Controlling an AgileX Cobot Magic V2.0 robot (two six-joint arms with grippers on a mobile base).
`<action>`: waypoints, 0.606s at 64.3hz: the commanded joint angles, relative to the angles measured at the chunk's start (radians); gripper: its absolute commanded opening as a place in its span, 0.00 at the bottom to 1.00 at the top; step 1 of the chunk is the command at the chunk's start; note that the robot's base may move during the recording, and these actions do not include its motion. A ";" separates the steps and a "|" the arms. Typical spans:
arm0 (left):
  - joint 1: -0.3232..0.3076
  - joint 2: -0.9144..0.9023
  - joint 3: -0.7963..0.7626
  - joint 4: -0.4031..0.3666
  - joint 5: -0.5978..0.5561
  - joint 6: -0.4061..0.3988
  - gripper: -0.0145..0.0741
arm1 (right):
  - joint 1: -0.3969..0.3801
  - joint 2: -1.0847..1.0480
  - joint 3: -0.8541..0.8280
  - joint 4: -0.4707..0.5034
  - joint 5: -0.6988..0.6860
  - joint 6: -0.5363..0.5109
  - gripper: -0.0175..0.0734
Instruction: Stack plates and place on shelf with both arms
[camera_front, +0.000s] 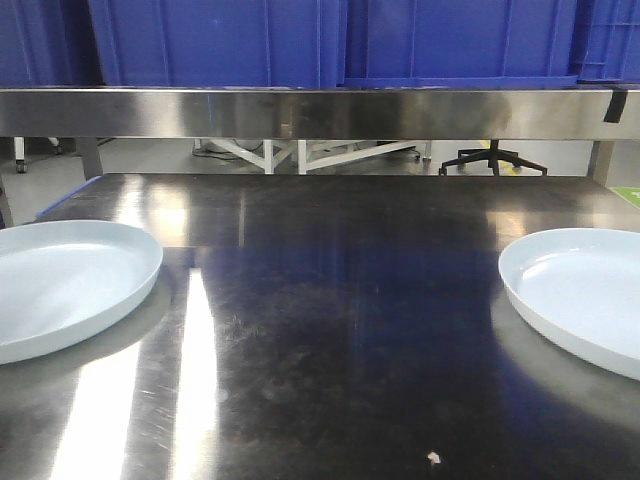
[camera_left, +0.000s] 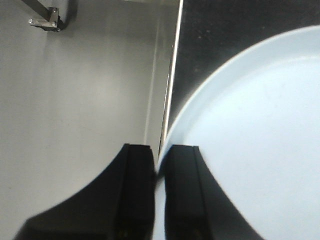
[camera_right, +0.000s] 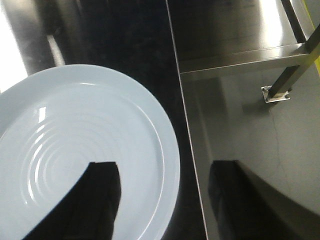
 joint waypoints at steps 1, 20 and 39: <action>-0.029 -0.076 -0.036 -0.005 -0.016 -0.009 0.27 | -0.005 -0.005 -0.037 -0.014 -0.054 -0.003 0.74; -0.137 -0.197 -0.104 -0.069 0.012 -0.009 0.27 | -0.005 -0.005 -0.037 -0.014 -0.053 -0.003 0.74; -0.284 -0.188 -0.125 -0.183 -0.092 -0.009 0.27 | -0.005 -0.005 -0.037 -0.014 -0.037 -0.003 0.74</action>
